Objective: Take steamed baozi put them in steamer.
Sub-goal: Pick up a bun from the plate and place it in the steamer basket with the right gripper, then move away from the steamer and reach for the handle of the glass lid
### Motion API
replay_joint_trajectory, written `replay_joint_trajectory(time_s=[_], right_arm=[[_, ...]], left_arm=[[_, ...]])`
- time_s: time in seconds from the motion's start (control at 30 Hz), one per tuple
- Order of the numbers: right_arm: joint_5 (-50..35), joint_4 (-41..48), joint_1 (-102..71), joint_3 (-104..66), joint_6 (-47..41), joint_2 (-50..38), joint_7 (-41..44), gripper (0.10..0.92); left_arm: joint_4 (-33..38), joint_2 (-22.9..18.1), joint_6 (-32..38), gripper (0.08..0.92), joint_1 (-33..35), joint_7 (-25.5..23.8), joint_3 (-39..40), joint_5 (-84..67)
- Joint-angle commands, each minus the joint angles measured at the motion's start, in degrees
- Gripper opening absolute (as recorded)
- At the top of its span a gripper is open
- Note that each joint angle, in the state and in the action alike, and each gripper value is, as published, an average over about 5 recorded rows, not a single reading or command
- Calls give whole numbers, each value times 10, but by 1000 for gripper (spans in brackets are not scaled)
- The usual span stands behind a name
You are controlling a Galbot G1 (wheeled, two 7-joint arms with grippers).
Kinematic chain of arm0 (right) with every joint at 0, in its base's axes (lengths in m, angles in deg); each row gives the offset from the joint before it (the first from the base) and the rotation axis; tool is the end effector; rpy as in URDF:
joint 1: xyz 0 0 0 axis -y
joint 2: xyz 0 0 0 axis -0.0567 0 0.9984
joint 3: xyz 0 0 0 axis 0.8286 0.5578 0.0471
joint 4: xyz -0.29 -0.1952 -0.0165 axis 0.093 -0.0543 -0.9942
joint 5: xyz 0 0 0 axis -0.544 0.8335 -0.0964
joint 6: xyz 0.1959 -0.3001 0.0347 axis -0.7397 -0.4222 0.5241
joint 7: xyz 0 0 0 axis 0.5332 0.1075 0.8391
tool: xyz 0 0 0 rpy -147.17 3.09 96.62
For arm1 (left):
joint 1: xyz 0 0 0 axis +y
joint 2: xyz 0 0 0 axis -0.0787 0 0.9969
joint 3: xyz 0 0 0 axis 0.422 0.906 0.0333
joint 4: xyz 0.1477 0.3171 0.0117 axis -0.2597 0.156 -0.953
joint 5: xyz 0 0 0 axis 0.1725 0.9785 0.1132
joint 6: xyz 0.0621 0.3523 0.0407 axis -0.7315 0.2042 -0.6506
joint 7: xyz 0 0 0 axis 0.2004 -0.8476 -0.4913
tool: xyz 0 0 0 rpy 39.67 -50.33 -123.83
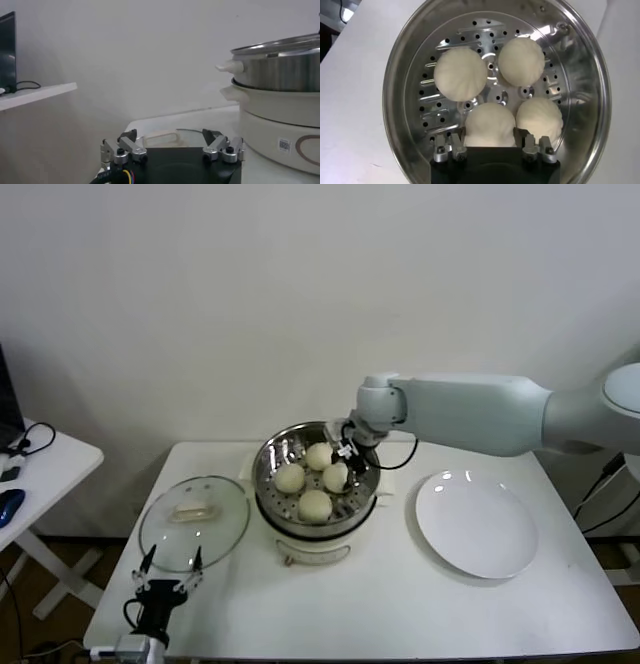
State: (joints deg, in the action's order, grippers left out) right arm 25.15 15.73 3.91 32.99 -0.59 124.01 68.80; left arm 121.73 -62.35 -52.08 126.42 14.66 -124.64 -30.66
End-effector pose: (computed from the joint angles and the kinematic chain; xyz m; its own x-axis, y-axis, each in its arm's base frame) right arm 0.5481 0.1099 -0.1013 -0.1943 -0.2187 0.9562 -0.8860 -0.3792 -0.2668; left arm 0.1559 0.0892 -0.3872 -0.9821 -0.0889 0.1660 -0.0595 0.9829 0.1742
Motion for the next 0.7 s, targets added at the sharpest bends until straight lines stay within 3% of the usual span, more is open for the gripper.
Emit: replay_joint_trajectory(time_s=[0.03, 0.2, 0.47, 0.7], right_arm=[[8, 7, -10, -9, 3, 0, 0, 716], [-1, -7, 13, -8, 6, -23, 2, 813], [-54, -47, 92, 7, -4, -101, -18, 823], [-68, -78, 61, -75, -30, -207, -132, 823]], left_arm=[[-1, 0, 1, 823, 0, 0, -1, 0], [0, 0, 0, 823, 1, 0, -2, 0], [4, -2, -1, 823, 2, 0, -2, 1], [2, -2, 0, 823, 1, 0, -2, 1]])
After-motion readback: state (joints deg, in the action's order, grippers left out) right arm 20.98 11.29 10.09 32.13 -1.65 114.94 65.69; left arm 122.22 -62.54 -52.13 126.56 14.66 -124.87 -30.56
